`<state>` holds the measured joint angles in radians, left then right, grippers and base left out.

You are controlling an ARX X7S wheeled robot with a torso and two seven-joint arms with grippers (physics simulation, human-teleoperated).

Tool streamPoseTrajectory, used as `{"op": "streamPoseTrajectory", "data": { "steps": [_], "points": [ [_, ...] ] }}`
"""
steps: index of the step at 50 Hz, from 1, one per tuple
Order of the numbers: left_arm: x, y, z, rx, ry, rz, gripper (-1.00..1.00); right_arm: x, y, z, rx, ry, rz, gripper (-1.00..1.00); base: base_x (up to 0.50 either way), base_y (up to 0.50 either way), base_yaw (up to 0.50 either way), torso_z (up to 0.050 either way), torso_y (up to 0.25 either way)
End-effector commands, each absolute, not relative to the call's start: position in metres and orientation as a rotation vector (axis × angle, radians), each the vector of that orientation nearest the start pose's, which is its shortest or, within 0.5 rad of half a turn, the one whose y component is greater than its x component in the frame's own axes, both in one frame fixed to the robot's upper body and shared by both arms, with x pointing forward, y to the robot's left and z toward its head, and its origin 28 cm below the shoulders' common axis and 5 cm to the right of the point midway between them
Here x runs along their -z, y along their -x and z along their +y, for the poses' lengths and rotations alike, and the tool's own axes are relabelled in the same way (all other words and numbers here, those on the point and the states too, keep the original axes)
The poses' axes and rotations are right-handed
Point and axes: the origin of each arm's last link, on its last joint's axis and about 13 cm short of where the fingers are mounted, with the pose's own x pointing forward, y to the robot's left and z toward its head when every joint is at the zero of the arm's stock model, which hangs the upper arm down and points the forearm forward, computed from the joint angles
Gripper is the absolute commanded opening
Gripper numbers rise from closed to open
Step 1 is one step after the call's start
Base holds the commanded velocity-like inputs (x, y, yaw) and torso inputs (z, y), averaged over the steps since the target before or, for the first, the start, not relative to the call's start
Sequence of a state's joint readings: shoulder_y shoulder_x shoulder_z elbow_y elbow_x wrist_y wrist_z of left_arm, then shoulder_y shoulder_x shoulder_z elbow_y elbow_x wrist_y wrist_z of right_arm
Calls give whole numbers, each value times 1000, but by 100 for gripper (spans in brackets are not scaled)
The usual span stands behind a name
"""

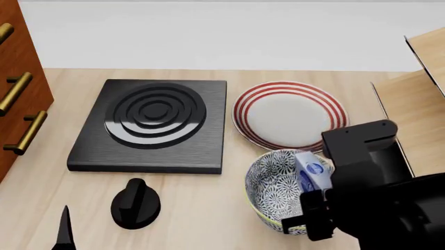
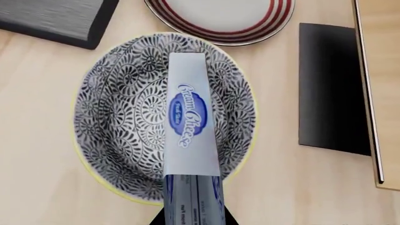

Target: Pick up the cream cheese and put it in the bowl.

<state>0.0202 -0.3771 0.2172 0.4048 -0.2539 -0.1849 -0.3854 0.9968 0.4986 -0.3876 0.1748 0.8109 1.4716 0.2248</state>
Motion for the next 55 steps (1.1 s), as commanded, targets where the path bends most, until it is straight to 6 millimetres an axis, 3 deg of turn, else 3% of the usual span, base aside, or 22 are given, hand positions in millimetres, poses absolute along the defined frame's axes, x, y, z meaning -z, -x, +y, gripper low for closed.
{"op": "streamPoseTrajectory", "data": {
  "steps": [1, 55],
  "points": [
    [-76, -197, 228, -66, -78, -129, 100, -182, -320, -165, -114, 209, 827, -100, 0, 0, 0, 0, 0],
    [-74, -197, 230, -76, -84, -131, 100, -168, -333, -155, -132, 232, 857, -100, 0, 0, 0, 0, 1]
  ]
}}
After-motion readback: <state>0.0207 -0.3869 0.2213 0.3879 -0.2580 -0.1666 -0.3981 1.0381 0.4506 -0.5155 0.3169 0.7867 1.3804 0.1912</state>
